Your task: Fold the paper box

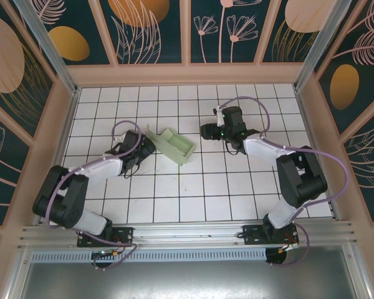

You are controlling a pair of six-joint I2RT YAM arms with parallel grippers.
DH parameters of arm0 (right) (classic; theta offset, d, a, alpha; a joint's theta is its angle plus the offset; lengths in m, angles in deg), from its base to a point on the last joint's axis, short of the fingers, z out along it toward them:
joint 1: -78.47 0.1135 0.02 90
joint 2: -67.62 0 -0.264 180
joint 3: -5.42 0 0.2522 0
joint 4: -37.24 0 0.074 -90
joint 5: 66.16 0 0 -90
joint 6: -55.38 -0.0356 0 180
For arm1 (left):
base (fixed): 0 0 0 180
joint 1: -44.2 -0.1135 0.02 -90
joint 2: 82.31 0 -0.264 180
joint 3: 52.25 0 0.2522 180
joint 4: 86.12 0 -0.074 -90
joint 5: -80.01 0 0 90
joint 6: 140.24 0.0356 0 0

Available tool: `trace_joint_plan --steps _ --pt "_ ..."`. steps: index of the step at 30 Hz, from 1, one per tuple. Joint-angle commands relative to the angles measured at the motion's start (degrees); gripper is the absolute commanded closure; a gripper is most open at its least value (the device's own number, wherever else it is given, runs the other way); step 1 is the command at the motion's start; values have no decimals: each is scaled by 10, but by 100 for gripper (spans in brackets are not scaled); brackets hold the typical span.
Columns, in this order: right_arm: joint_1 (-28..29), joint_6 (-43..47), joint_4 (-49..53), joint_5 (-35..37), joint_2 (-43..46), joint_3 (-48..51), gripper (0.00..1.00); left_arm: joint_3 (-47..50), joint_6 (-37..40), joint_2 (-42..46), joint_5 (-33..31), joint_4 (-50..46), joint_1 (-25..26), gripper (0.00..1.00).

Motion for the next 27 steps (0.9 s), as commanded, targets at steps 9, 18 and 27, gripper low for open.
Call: trace_joint_plan --steps 9,18,27 --pt "-74 -33 -39 13 134 100 26 -266 132 -211 108 -23 4 8" --pt "-121 -37 -27 -29 186 139 25 -461 220 -335 214 -108 42 9" --pt "-147 -57 -31 -47 211 166 26 -619 283 -439 351 -174 82 8"
